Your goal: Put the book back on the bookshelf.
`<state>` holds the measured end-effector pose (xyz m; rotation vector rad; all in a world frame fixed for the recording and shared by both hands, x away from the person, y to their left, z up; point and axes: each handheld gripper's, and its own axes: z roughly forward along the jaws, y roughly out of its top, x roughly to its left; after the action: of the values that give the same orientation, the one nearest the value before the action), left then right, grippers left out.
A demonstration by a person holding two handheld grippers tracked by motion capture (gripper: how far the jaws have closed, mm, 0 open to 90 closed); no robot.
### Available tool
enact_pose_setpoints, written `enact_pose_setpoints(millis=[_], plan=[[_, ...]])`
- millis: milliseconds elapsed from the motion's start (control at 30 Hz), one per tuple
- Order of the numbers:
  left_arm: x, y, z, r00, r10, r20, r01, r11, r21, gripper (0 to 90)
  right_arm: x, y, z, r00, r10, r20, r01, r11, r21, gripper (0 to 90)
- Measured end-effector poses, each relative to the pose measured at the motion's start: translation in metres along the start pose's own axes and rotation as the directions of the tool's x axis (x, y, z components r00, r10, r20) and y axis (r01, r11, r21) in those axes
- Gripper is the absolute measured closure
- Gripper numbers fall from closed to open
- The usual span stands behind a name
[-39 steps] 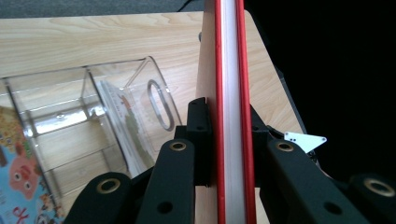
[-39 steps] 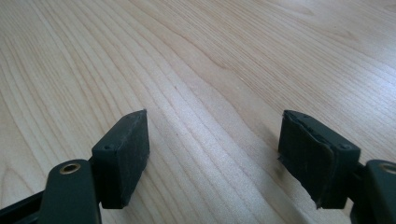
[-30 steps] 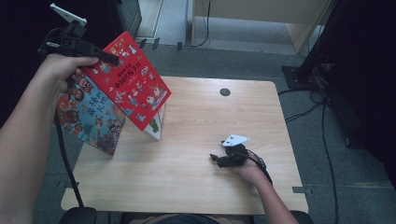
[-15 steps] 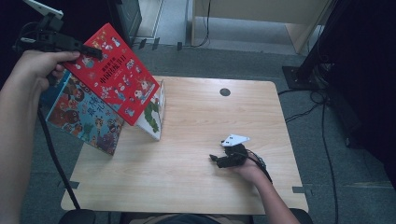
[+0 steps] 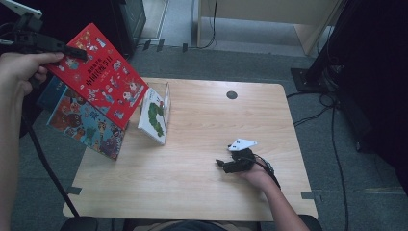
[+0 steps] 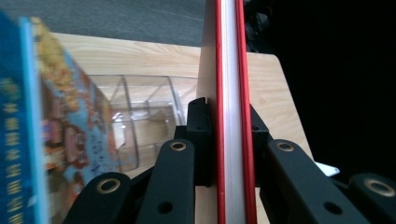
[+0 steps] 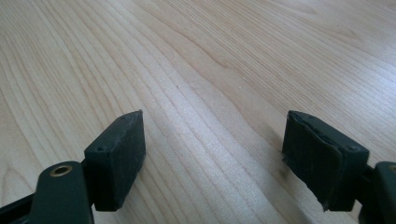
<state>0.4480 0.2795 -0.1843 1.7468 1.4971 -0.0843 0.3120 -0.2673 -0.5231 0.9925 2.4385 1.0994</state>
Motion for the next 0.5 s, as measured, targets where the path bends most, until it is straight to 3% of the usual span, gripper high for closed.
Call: enact_pose_setpoints(millis=[167,500], plan=[[0.008,-0.002,0.001,0.9991,-0.01,-0.04,0.01,1.0,0.001,79.4,0.0,0.0,0.0,1.0,0.0,0.0,0.0,1.0,-0.002,21.2],[0.016,-0.006,0.018,0.9964,-0.019,-0.083,0.021,0.9995,0.023,79.3,0.0,0.0,0.001,1.0,0.001,0.0,-0.001,1.0,-0.003,21.2]])
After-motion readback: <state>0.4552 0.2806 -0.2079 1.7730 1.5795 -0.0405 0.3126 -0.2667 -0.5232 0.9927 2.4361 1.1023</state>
